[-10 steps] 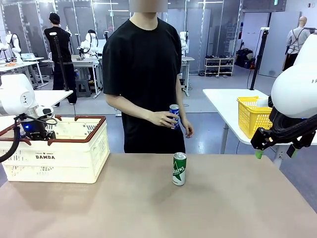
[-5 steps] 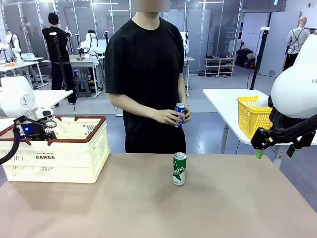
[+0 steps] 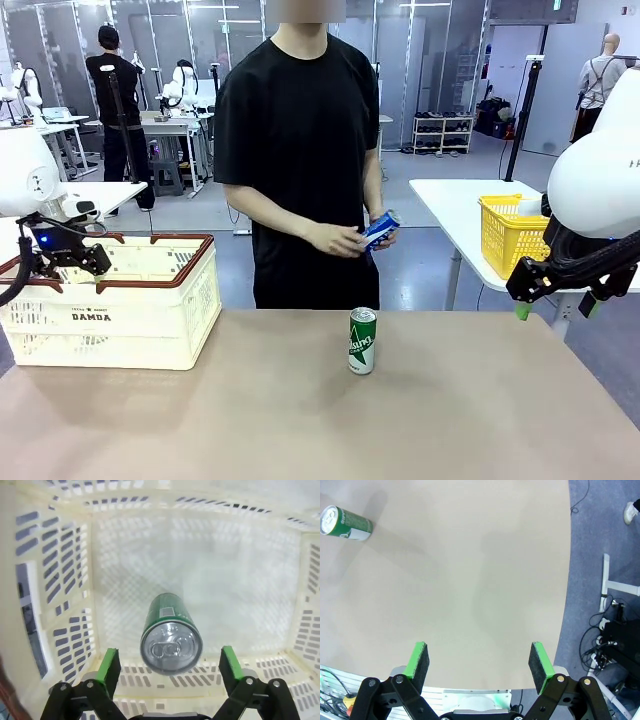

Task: Place the drinks into the Shopping basket.
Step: Pick up one drink and place it into the Shopping basket.

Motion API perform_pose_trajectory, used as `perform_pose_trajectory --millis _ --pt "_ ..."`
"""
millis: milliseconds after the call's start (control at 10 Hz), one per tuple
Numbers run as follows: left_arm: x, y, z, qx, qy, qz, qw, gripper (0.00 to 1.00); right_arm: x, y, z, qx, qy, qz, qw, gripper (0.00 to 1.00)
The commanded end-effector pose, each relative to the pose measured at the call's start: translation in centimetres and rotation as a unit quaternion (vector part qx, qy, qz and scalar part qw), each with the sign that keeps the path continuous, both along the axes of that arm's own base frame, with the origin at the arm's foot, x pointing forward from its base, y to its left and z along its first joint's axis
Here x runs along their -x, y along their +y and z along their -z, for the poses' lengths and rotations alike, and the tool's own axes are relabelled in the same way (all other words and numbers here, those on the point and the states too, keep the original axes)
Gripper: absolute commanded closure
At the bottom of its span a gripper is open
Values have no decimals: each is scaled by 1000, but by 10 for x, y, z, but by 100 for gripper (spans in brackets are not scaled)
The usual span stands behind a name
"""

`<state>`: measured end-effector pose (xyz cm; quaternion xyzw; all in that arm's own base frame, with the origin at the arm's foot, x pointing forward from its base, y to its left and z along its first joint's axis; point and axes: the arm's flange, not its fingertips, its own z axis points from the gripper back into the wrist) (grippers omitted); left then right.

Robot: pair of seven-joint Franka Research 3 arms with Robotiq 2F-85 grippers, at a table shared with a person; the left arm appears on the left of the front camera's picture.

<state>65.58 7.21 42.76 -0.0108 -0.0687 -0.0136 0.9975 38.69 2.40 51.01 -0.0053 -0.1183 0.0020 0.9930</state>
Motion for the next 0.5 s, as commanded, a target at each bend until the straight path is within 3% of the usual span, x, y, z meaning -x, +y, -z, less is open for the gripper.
perform_pose_trajectory --millis 0,400 --pt "11 0 -11 -18 -13 6 1000 0 0 -2 -1 2 -1 -1 1000 0" --pt "13 0 -29 -7 -17 -3 1000 0 0 -2 -1 2 -1 -1 1000 0"
